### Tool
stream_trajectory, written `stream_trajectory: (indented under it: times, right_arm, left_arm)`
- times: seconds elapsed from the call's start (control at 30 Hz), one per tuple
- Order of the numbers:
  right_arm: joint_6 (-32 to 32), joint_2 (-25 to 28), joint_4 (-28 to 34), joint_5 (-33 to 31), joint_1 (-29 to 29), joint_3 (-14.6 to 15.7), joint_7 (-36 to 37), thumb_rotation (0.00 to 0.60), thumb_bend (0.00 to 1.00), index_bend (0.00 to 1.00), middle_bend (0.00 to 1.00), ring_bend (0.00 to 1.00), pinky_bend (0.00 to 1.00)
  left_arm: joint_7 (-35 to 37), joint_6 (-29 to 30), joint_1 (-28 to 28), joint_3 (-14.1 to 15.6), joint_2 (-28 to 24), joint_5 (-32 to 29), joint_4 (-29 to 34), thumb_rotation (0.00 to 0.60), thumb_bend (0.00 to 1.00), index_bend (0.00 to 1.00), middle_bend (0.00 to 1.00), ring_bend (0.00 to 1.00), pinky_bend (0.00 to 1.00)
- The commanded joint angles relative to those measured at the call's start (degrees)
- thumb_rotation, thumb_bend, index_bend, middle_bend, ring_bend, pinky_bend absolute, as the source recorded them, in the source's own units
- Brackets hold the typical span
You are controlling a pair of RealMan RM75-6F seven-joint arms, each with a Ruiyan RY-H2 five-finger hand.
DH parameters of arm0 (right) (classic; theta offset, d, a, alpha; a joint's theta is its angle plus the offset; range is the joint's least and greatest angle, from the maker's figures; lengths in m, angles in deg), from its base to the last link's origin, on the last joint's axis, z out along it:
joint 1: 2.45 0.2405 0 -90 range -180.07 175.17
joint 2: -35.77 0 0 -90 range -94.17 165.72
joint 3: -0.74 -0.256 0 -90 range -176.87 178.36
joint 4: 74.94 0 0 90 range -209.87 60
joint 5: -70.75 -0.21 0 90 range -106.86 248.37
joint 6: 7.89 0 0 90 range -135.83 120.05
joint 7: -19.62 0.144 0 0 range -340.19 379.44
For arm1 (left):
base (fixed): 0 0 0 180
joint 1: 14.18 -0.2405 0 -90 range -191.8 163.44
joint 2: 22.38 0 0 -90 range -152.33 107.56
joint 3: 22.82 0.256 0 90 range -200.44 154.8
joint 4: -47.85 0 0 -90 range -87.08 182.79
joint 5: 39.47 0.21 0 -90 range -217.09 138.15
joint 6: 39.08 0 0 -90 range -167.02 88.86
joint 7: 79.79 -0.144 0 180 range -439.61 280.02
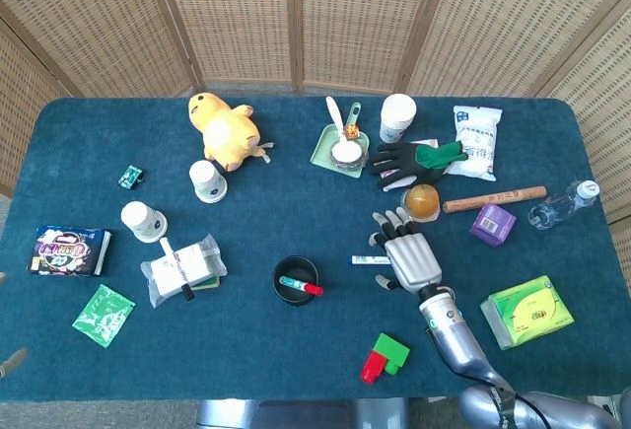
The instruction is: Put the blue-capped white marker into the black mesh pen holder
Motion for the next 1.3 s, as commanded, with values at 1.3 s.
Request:
stream_trajectory:
  times: [1.3]
  right_arm:
    - [-1.6,-3.8,-7.2,-8.0,5.1,0.6,-2.1,0.600,0.34,0.48,0.00,0.00,0.00]
  left_arm:
    - [-1.0,-2.2,1.0,-0.6,0.0,-1.7,1.2,0.600,0.06,0.00,0.00,0.00,0.00]
